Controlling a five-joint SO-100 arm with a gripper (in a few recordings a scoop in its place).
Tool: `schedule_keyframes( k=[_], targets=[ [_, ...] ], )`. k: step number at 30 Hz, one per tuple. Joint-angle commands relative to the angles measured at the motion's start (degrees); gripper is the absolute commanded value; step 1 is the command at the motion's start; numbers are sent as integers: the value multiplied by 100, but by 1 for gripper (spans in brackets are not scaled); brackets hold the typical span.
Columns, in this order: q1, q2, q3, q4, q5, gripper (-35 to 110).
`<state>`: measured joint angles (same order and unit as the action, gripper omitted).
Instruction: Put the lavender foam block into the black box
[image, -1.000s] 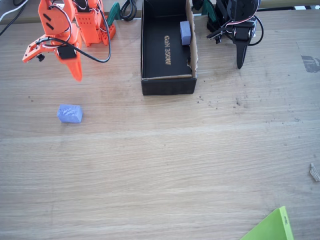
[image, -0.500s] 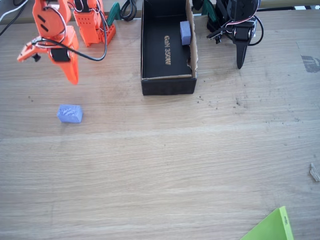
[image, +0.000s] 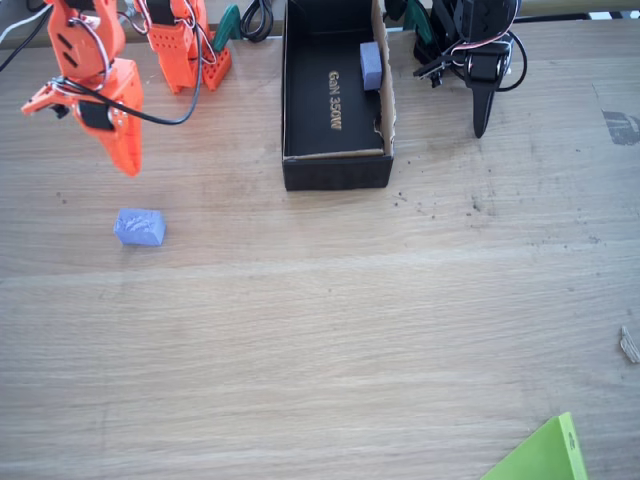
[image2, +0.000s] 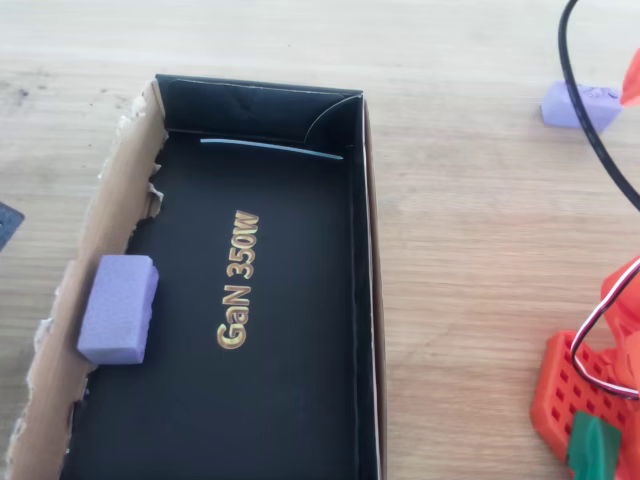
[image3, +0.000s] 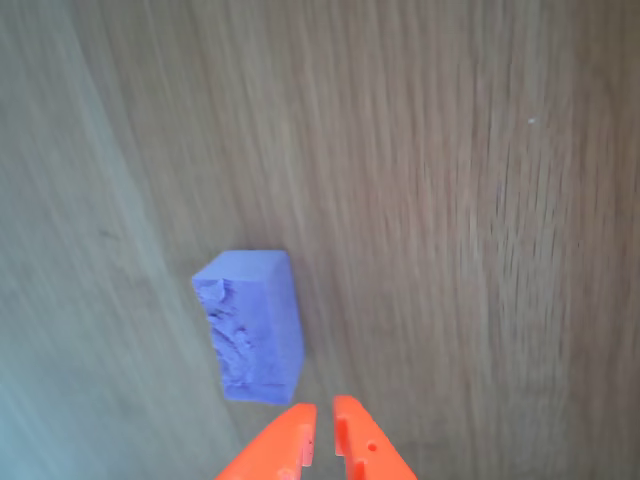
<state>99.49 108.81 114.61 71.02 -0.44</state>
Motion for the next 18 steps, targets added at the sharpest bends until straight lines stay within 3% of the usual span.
schedule_keyframes(
  k=[1, 7, 11, 16, 18],
  targets=[
    [114, 9, -246, -114, -114, 0],
    [70, 18, -281, -211, 360, 0],
    [-62, 0, -316, -246, 1591, 0],
    [-176, 18, -457, -255, 1644, 1],
    [-211, 9, -457, -290, 1538, 11]
  ],
)
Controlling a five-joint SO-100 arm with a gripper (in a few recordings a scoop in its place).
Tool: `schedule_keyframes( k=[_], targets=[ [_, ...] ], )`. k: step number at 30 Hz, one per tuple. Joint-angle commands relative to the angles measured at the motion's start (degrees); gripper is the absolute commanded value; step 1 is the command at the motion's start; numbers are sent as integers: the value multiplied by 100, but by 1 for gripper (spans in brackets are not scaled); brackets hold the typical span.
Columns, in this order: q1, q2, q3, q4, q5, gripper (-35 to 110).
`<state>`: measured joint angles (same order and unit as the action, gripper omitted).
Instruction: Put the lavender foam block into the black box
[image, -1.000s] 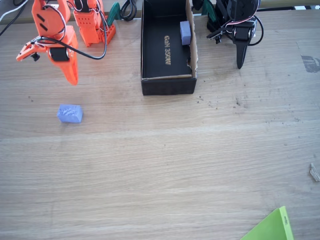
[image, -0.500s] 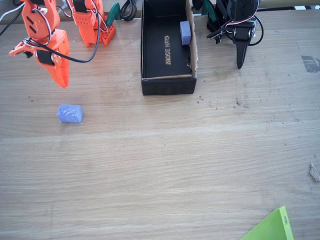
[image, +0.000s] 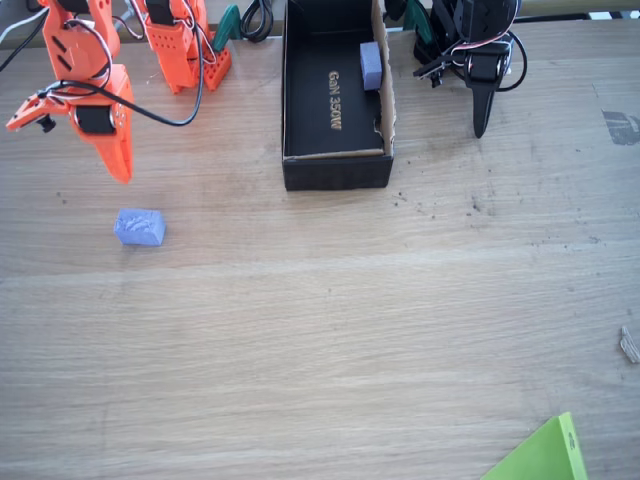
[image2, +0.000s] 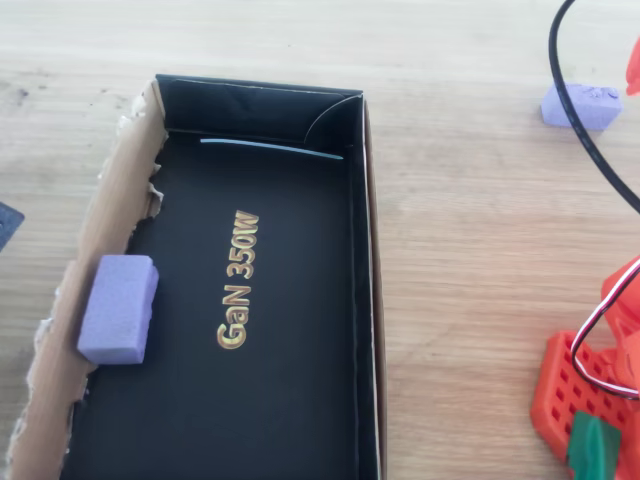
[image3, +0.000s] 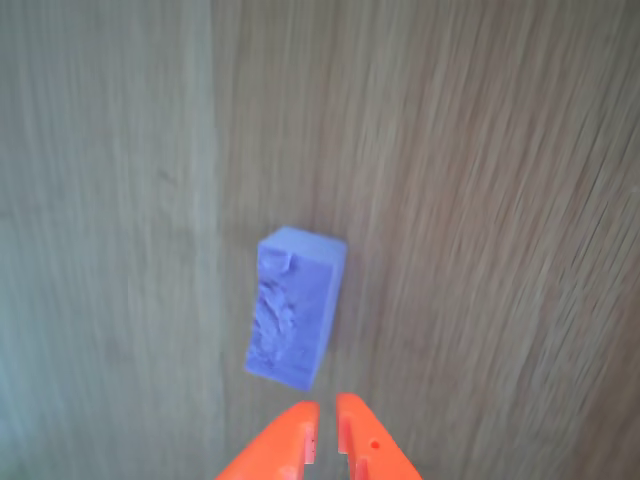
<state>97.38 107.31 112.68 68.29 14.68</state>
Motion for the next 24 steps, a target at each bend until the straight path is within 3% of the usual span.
schedule_keyframes(
  k=[1, 9, 13, 24],
  targets=[
    [-26, 141, -264, -44, -44, 17],
    [-246, 114, -255, -35, -114, 24],
    [-290, 97, -264, 0, -141, 37],
    [-272, 0, -255, -9, -176, 37]
  ],
)
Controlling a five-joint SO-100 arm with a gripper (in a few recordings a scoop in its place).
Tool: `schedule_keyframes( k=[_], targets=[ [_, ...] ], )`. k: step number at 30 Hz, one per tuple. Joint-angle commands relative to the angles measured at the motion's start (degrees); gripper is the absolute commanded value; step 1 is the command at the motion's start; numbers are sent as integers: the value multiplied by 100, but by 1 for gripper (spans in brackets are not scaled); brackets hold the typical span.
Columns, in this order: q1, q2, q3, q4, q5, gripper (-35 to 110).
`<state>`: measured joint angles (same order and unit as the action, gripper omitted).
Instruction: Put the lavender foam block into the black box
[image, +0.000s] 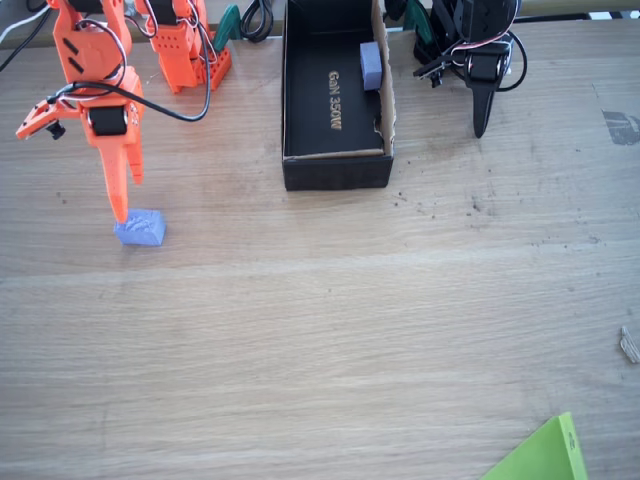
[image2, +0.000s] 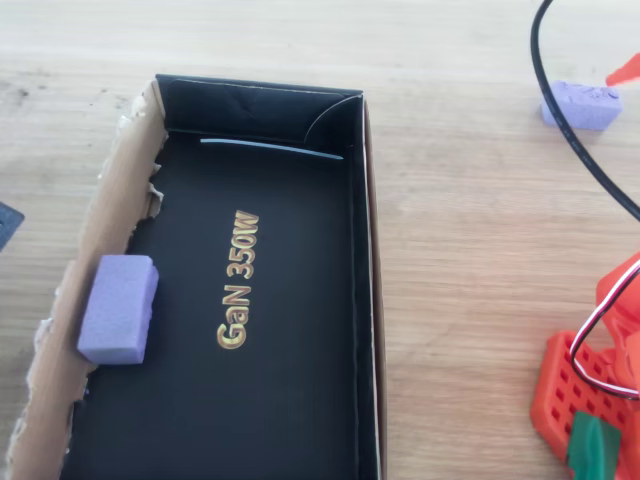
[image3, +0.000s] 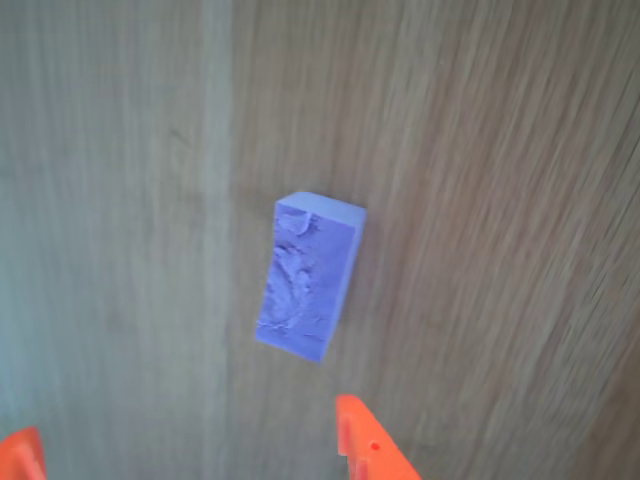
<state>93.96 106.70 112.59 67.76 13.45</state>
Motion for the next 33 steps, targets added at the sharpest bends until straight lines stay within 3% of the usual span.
schedule_keyframes(
  k=[1, 17, 33],
  targets=[
    [88, 26, -246, 35, -70, 38],
    [-70, -35, -255, 624, -18, 40],
    [-105, -18, -255, 396, 0, 41]
  ],
)
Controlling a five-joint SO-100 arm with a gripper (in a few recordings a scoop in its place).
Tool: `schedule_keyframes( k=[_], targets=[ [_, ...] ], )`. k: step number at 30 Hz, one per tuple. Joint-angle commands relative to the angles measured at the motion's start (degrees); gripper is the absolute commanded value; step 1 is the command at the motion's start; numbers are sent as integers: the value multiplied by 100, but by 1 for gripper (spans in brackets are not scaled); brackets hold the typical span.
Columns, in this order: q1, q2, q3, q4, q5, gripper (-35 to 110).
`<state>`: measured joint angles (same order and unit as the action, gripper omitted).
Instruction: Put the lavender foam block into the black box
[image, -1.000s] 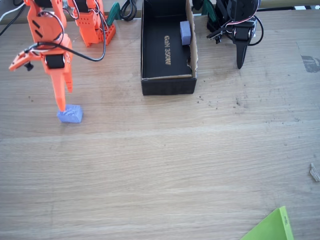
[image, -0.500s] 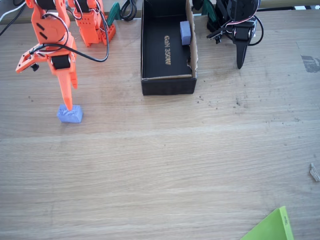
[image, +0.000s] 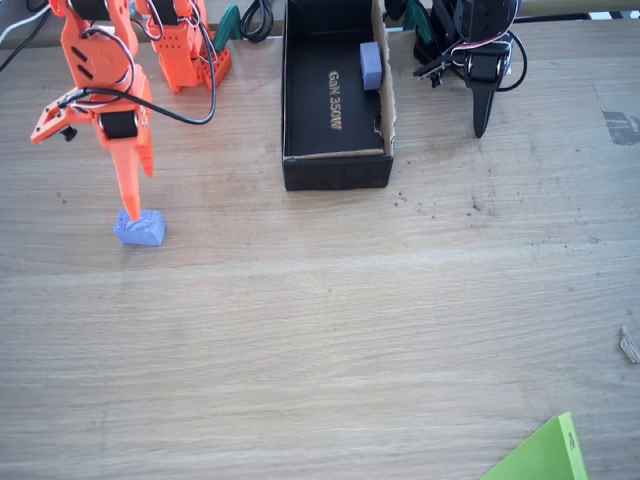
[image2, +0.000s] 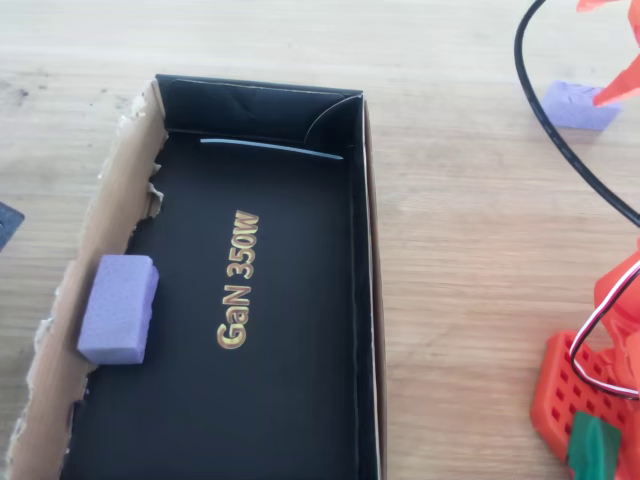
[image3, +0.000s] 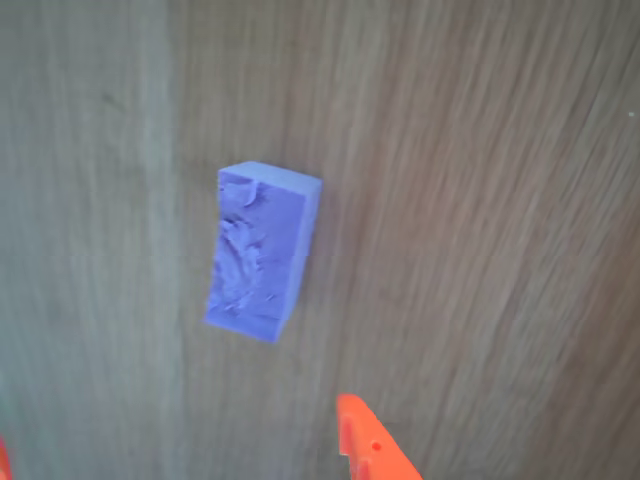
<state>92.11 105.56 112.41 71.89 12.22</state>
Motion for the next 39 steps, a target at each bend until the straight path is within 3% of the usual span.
schedule_keyframes(
  k=[1, 11, 24, 39],
  targets=[
    [114, 97, -229, -18, 132, 40],
    [721, 62, -158, -141, -229, 41],
    [756, -88, -158, -237, -88, 40],
    [694, -888, -167, -1160, -264, 42]
  ],
)
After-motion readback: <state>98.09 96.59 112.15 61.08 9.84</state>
